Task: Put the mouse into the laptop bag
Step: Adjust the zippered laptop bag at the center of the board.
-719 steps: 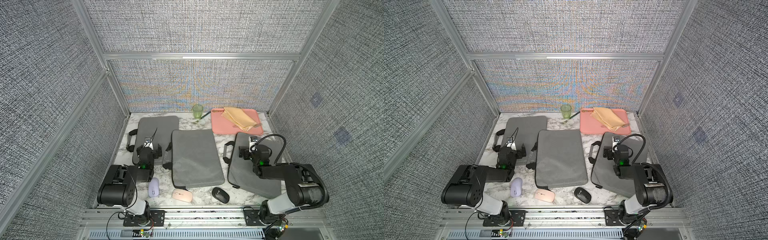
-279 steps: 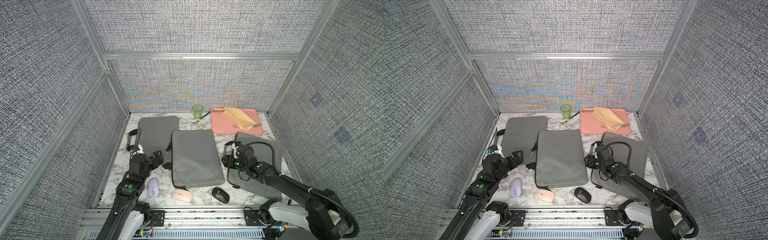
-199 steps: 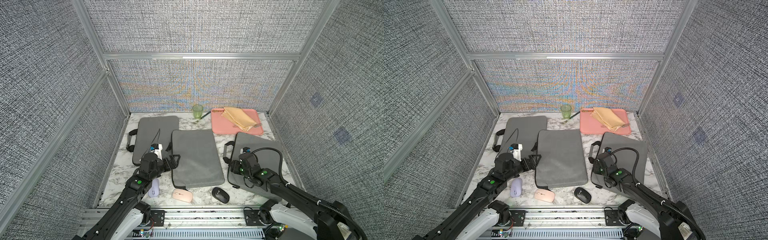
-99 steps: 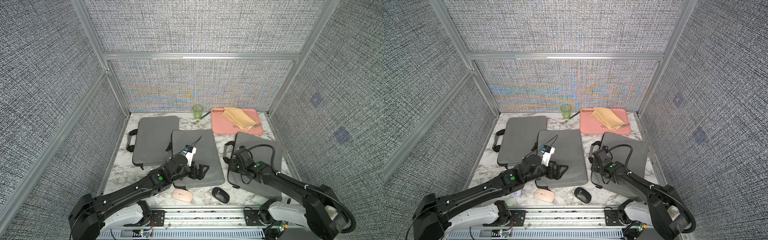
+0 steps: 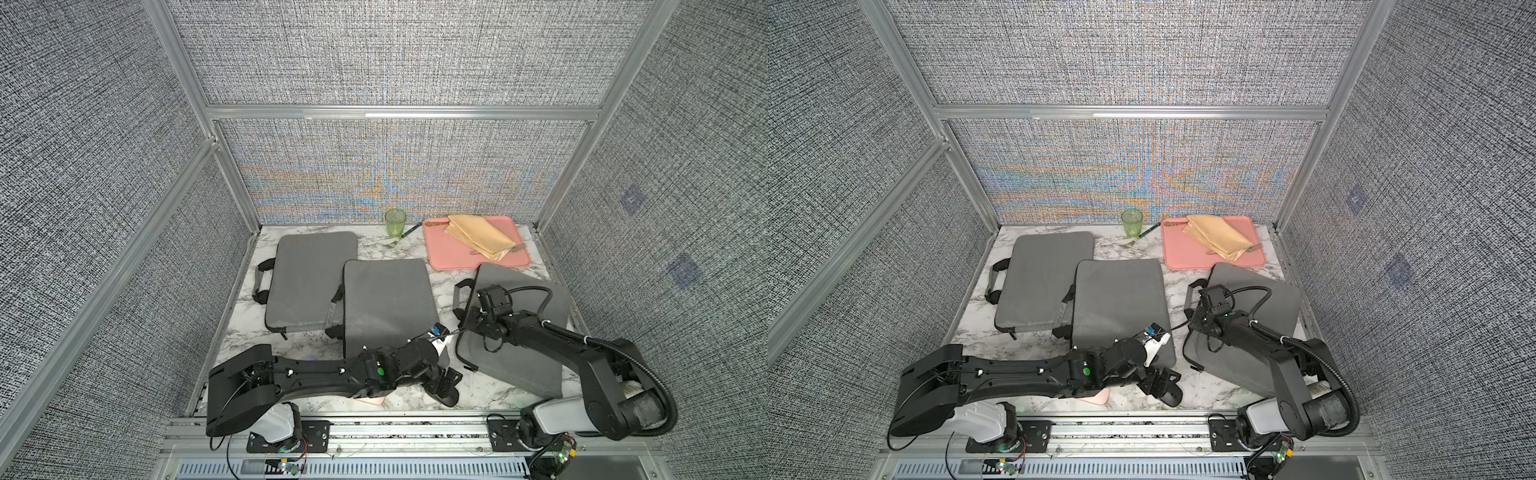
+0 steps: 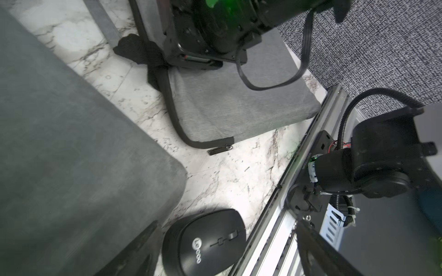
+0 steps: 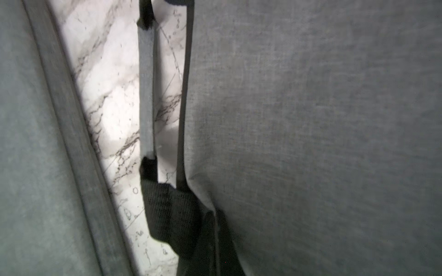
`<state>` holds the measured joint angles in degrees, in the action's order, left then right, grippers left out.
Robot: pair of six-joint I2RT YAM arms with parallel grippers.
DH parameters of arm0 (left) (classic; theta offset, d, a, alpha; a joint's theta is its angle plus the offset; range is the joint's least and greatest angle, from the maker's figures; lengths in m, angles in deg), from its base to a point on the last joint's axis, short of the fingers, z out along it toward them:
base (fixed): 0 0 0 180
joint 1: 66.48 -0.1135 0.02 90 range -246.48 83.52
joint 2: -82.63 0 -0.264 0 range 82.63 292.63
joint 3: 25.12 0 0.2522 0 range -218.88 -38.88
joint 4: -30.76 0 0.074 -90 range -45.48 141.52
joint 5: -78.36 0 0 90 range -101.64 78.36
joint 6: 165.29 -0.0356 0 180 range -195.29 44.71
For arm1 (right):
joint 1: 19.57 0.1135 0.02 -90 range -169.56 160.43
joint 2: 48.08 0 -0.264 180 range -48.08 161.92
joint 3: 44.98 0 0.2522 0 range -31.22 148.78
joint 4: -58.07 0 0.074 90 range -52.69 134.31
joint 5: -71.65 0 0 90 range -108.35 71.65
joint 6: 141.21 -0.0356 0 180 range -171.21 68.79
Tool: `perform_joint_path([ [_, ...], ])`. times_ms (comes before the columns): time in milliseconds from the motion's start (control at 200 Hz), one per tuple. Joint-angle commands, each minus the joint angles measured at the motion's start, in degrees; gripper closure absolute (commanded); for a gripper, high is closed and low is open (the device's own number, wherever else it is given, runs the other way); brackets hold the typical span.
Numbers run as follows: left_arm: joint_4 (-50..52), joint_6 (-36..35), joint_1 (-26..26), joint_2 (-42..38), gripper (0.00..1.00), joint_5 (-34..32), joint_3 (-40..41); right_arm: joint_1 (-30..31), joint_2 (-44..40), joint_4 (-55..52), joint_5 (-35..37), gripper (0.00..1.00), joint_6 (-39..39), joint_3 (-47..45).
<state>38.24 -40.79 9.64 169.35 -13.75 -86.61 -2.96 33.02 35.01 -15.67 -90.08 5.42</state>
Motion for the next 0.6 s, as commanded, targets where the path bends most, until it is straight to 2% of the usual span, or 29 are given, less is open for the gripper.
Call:
perform_joint_path([
  [0,-2.2,-1.3,1.0,3.5,0.12,-0.8,-2.2,-2.7,0.2,-0.6,2.0,1.00,1.6,-0.2],
  [295,-3.2,-4.0,1.5,15.6,0.17,1.9,-10.2,-7.7,3.7,0.4,-3.3,1.00,3.0,3.1],
  [595,-5.5,-9.2,1.5,23.5,0.17,0.7,-14.2,-7.8,3.4,-1.2,-2.2,1.00,3.0,4.4],
])
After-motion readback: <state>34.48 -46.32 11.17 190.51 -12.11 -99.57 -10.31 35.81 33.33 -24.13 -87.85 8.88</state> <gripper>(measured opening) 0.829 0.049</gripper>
